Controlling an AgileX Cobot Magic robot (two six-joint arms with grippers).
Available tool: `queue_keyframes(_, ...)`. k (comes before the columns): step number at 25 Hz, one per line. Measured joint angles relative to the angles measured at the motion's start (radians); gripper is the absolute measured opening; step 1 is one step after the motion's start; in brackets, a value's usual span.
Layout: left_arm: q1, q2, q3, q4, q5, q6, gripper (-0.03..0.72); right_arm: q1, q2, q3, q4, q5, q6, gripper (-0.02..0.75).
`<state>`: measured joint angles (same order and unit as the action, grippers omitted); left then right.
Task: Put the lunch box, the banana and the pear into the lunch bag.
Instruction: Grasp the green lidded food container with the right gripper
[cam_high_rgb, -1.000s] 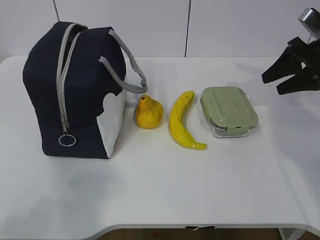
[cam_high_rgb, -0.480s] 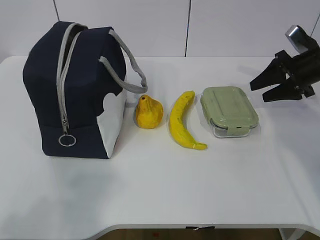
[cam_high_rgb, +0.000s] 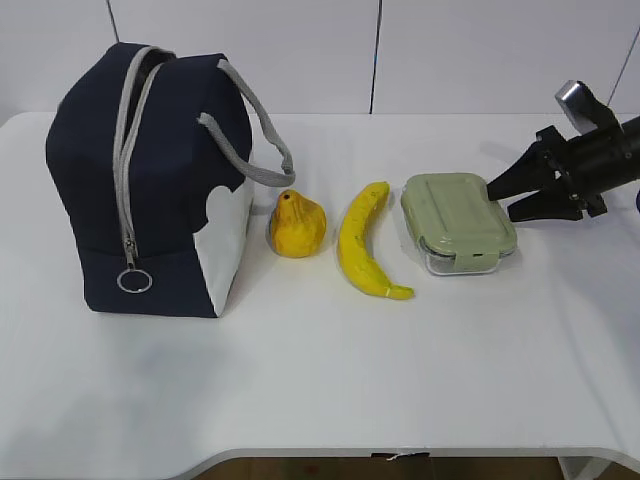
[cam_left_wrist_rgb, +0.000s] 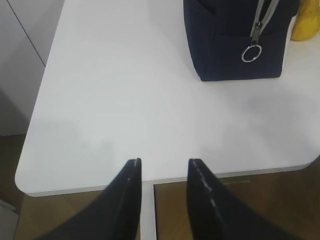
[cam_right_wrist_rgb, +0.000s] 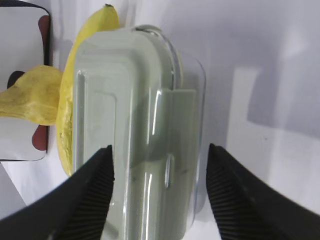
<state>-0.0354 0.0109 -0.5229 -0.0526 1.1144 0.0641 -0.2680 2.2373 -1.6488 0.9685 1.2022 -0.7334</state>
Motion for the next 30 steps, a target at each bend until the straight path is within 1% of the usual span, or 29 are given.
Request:
queue_keyframes(10,0.0,0.0,0.0,0.0,0.0,0.0,0.241,0.006,0.034,0.0,0.068,-0.005,-0.047,0.471)
queue_keyframes(18,0.0,0.0,0.0,0.0,0.0,0.0,0.241,0.031,0.044,0.0,0.069,-0.011,-0.072,0.47)
queue_keyframes(30,0.0,0.0,0.0,0.0,0.0,0.0,0.241,0.032,0.05,0.0,0.069,-0.011,-0.086,0.47)
